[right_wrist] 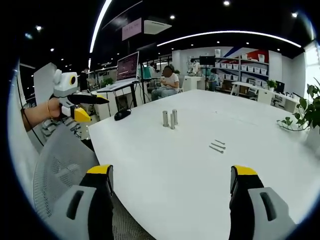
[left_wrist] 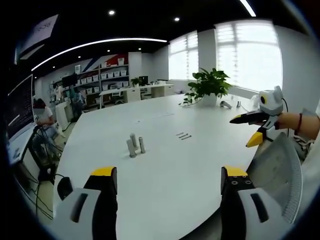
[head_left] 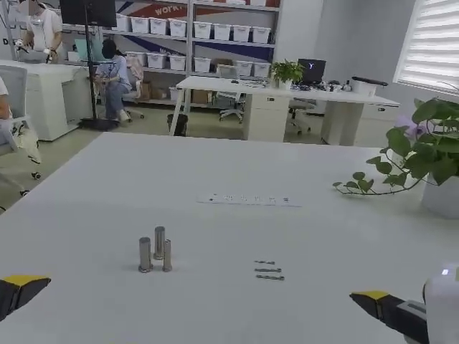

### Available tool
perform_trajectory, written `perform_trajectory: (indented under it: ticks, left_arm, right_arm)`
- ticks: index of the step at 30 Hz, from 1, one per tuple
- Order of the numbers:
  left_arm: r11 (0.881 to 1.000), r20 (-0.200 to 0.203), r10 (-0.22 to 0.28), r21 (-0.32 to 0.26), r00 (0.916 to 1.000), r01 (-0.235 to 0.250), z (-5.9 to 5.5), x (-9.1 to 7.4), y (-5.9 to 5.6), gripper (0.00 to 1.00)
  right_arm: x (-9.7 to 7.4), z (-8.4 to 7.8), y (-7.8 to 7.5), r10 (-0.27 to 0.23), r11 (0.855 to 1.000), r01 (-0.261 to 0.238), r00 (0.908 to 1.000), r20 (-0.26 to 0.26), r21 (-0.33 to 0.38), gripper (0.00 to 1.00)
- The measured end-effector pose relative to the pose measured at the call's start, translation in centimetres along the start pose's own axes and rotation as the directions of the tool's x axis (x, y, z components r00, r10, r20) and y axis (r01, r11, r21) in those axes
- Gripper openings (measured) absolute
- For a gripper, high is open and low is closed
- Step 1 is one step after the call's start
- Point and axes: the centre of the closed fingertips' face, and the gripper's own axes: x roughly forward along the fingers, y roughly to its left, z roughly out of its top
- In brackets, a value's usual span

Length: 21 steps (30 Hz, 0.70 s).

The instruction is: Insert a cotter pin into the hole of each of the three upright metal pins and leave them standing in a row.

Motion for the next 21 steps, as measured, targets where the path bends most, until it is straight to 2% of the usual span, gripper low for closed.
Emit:
perform_trajectory:
  ticks: [8,21]
  left_arm:
    - [1.000,0.013,-0.006,-0.015,0.9999,0.007,0.04,0.22,-0.11,0.81]
    - [0.999,0.045,0.028,-0.043,0.9986,-0.026,0.33,0.79,0.07,0.74]
  right_arm:
    - [-0.43,0.23,-0.50,-0.051,0.999,0.051,0.9985,0.017,0.016,0.95]
    - [-0.90,0.31,-1.01,-0.113,0.992,0.110,0.9926,0.044,0.068,0.87]
